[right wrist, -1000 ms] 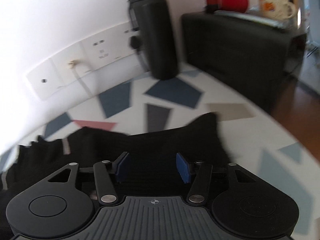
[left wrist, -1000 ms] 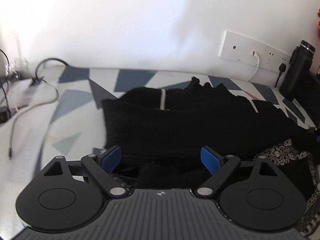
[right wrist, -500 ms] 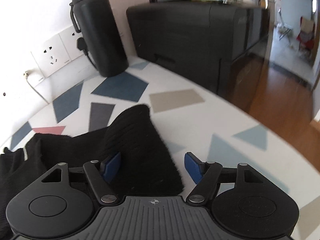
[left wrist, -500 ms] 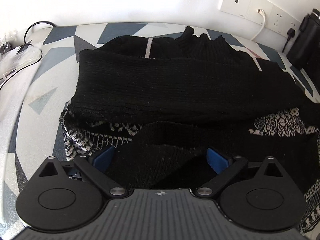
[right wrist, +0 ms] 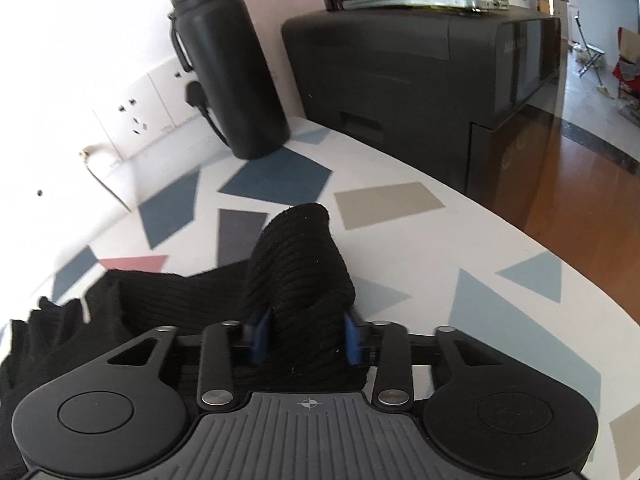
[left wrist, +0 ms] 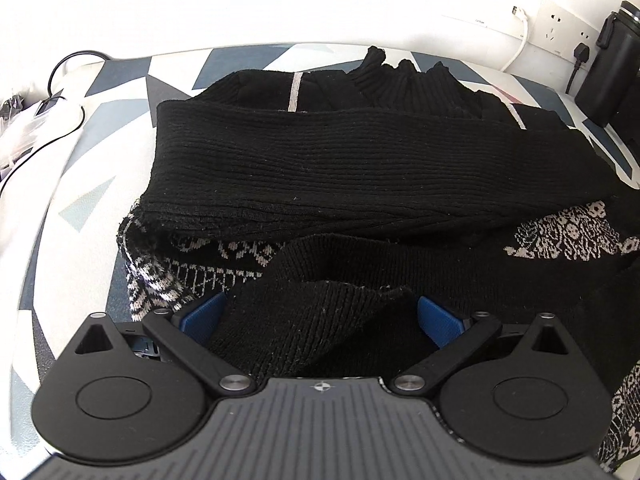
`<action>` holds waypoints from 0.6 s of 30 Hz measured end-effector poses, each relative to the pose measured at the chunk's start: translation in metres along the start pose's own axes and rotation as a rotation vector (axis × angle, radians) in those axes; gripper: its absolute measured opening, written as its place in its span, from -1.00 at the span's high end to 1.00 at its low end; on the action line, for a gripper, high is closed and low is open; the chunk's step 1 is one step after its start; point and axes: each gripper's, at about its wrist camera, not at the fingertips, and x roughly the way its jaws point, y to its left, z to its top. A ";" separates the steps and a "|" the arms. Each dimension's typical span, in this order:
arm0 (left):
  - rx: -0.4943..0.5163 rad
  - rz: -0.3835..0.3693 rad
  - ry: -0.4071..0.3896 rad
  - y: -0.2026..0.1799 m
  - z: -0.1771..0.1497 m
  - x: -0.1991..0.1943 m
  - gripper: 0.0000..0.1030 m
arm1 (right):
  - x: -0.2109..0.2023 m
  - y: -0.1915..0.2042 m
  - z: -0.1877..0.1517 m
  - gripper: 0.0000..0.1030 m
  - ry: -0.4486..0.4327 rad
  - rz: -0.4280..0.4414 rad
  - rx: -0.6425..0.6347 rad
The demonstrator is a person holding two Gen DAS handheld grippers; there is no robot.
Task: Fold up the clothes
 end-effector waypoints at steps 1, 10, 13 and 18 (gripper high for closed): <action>0.000 0.000 -0.005 0.000 -0.001 0.000 -1.00 | -0.002 0.001 0.001 0.53 -0.001 0.013 0.004; 0.008 0.007 -0.044 0.001 -0.004 -0.003 -1.00 | -0.014 0.005 0.004 0.61 -0.026 0.056 0.070; 0.014 0.009 -0.062 0.000 -0.007 -0.004 -1.00 | -0.019 0.008 0.006 0.62 -0.051 0.063 0.094; 0.018 0.009 -0.072 -0.001 -0.008 -0.005 -1.00 | -0.040 0.026 0.010 0.68 -0.151 0.093 0.093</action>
